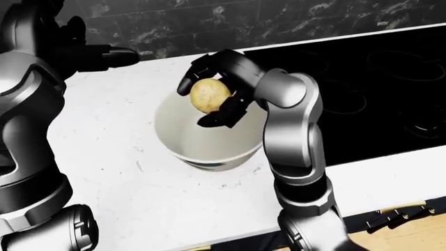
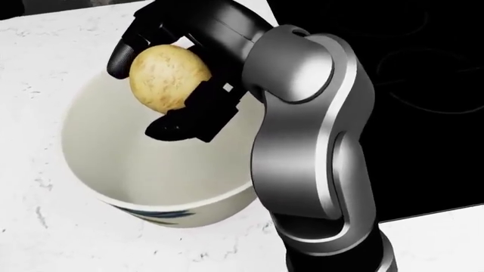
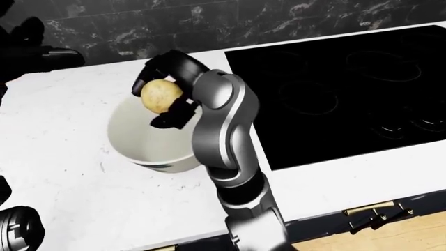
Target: Pick the potato from the pan and place it in the bowl.
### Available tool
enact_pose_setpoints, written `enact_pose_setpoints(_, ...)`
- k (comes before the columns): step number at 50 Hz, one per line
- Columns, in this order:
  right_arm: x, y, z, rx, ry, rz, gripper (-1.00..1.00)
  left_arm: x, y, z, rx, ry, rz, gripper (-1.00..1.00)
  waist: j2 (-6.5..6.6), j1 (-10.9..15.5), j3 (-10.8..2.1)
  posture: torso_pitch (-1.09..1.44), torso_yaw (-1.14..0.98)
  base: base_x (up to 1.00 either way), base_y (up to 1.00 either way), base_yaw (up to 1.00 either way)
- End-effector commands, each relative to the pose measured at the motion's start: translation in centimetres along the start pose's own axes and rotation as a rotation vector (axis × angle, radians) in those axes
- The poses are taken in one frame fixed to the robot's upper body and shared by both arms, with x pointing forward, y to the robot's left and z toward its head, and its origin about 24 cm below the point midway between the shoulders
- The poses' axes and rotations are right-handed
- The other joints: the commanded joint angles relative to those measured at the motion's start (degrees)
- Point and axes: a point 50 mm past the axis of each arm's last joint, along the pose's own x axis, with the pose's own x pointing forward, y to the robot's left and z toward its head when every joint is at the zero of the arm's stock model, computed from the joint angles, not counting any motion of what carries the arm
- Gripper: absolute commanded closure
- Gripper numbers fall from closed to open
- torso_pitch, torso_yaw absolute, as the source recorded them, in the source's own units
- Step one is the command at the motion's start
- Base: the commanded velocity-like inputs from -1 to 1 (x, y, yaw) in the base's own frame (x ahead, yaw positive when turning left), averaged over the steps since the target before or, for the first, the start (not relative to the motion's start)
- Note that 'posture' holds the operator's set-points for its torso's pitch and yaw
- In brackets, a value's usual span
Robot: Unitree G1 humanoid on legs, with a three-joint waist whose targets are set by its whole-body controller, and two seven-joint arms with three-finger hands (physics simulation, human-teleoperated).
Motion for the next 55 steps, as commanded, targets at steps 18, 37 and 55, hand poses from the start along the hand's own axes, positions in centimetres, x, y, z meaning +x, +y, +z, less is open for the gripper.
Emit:
enact_pose_setpoints(18, -0.9, -1.1, 1.7, -0.068, -0.043, -0.029, -0.18, -0.5, 0.7, 1.7, 0.007, -0.09, 0.021, -1.0, 0.67, -0.2, -1.62, 0.0, 0.0, 0.0, 0.0, 0.0)
enact_pose_setpoints(37, -1.6, -4.0, 3.9, 0.018, -0.114, -0.161, -1.0, -0.5, 0.6, 1.9, 0.009, -0.094, 0.017, -1.0, 0.93, -0.4, -1.46, 0.0, 0.0, 0.0, 0.0, 0.0)
enact_pose_setpoints(55, -2.2, -12.9, 2.9, 0.22, -0.202, -0.606, -1.0, 0.8, -1.4, 3.9, 0.032, -0.151, -0.026, -1.0, -0.47, 0.3, -1.43, 0.0, 0.0, 0.0, 0.0, 0.0)
